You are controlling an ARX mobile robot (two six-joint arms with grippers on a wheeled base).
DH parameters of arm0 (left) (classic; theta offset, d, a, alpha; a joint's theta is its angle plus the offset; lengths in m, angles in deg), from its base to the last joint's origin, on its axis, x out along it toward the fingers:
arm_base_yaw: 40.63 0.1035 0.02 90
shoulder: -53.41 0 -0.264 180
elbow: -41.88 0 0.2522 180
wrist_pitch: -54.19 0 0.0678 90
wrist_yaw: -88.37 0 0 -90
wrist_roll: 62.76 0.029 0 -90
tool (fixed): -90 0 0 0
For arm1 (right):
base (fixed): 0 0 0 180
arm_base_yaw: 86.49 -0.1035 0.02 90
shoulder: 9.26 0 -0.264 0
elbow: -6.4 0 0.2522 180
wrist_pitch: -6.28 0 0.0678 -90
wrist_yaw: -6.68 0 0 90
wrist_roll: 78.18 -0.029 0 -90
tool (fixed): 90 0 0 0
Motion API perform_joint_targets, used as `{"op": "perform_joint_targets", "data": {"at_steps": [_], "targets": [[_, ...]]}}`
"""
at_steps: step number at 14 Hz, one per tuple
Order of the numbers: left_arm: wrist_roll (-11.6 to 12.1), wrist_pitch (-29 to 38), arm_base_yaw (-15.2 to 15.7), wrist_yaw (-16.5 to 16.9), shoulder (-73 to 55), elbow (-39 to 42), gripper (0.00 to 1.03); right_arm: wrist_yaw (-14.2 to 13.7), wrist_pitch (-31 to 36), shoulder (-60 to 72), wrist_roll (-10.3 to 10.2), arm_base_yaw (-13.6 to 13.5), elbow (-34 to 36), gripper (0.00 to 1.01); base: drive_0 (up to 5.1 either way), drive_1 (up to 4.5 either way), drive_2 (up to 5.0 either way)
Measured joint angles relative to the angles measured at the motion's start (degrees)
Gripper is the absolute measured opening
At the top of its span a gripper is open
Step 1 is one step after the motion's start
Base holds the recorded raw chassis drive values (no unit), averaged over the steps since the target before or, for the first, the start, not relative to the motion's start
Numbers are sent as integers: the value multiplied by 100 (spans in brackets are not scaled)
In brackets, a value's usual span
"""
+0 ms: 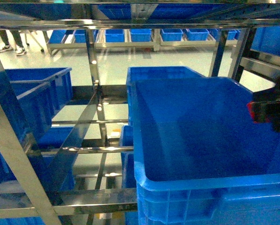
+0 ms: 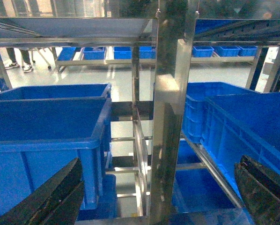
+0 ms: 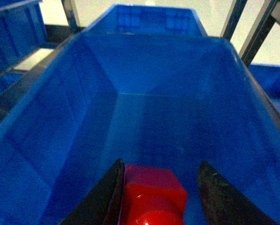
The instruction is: Pick red block from blue box to shelf
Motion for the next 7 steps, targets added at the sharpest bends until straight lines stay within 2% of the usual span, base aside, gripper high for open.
{"op": "perform_joint_targets", "data": {"at_steps": [1, 2, 3, 4, 5, 6, 7], "targets": [[0, 0, 0, 0, 0, 0, 98, -216, 155, 422, -2, -76, -55, 53, 0, 0, 0], [0, -2, 0, 0, 0, 0, 98, -496, 463, 302, 24, -197, 188, 69, 0, 0, 0], [0, -2, 0, 0, 0, 0, 98, -494, 649, -271, 52, -260, 457, 84, 0, 0, 0], [0, 0, 0, -2, 0, 0, 98, -715, 1276, -798, 92, -310, 903, 94, 0, 0, 0], [2, 0, -2, 2, 0, 0, 98, -1078, 2594, -870, 192, -210, 1613, 79, 0, 0, 0], [0, -7, 2, -2, 0, 0, 98, -1032, 2892, -1119, 238, 33, 2070, 64, 0, 0, 0], [0, -2, 0, 0, 0, 0, 98, -874, 2830, -1635, 273, 236, 2258, 47, 0, 0, 0]]}}
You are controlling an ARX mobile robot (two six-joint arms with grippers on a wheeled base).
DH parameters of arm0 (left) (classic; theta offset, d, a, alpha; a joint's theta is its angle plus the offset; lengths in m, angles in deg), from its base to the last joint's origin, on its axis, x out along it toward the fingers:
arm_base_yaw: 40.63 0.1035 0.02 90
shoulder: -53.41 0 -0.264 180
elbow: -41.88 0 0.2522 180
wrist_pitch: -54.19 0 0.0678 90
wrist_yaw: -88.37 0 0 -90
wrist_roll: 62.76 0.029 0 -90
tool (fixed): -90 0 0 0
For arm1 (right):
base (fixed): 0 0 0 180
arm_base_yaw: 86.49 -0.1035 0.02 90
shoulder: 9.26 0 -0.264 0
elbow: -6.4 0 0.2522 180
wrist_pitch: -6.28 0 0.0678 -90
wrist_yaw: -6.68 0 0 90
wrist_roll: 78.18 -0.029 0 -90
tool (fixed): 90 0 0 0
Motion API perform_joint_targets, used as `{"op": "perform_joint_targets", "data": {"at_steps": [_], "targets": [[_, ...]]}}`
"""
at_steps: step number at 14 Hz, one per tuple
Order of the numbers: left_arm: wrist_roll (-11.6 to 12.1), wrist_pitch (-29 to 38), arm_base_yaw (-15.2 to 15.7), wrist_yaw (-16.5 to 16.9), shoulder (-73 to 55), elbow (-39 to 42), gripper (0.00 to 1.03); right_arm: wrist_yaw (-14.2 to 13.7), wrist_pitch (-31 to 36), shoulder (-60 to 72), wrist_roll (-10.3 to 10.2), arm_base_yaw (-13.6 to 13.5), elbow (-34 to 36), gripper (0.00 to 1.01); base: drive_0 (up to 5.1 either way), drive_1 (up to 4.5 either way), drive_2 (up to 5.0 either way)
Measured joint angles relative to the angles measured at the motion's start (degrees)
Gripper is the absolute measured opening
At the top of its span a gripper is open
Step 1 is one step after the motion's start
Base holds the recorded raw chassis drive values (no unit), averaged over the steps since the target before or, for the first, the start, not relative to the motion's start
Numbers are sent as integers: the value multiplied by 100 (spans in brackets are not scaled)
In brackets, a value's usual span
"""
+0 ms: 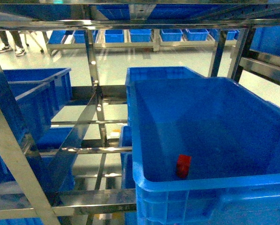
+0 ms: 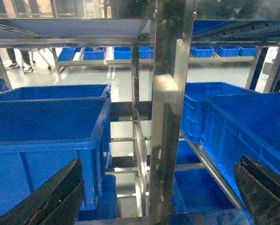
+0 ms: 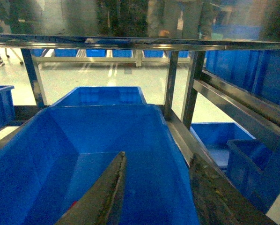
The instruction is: Pick red block from blue box to shelf
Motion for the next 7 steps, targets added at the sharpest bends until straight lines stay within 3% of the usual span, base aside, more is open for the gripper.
{"op": "perform_joint_targets", "data": {"at_steps": [1, 3, 4, 7], "targets": [[0, 0, 0, -2, 0, 0, 98, 190, 317, -190, 11, 136, 232, 33, 0, 0, 0], [0, -2, 0, -2, 0, 0, 98, 420, -162, -525, 13, 358, 656, 7, 0, 0, 0], [0, 0, 0, -2, 0, 0, 98, 511, -341, -988, 35, 470, 734, 2, 0, 0, 0], [0, 0, 0, -2, 0, 0, 98, 774, -1145, -1958, 35, 697, 909, 2, 0, 0, 0]]}}
